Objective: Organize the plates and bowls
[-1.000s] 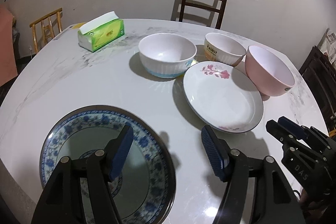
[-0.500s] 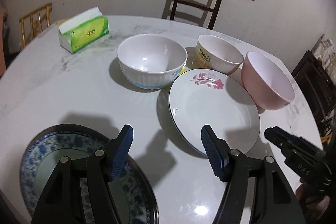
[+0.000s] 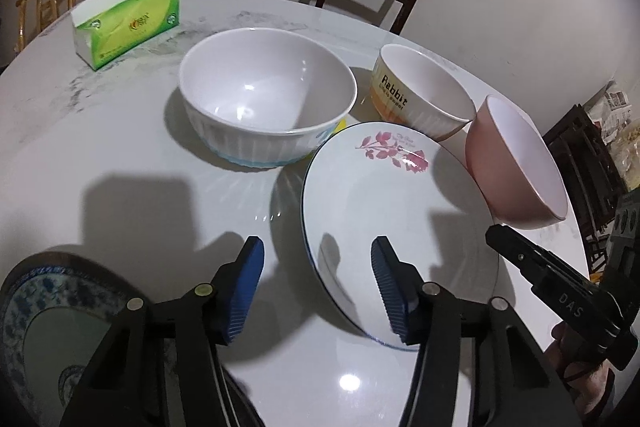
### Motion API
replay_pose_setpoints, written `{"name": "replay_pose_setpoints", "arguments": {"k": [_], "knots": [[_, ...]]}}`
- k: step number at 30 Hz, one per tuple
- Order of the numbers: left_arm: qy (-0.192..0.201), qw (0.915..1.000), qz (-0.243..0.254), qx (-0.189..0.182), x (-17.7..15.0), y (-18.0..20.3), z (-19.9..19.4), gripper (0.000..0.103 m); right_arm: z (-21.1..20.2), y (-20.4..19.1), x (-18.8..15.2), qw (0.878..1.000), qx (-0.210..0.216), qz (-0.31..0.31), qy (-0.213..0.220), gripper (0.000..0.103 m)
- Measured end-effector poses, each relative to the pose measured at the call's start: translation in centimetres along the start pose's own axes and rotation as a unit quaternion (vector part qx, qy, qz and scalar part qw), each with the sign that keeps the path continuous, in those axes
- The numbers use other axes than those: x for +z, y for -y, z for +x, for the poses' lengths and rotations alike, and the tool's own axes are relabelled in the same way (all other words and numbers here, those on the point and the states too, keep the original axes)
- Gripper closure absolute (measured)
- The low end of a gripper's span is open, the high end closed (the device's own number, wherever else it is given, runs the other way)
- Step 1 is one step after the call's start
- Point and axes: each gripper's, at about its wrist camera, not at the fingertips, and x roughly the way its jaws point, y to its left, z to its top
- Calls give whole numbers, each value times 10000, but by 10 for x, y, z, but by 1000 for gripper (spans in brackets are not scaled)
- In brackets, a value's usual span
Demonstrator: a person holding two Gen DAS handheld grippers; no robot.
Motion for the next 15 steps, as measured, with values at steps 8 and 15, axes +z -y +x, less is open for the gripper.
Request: {"name": "replay_pose_setpoints", "arguments": {"k": [8, 15], "knots": [[-133, 9998, -35, -162, 12, -1, 14, 66, 17, -1, 7, 9998, 103, -58, -148, 84], [-260, 9995, -78, -175, 20, 1, 22, 74, 24, -2, 11, 9996, 130, -88, -229, 90]]}}
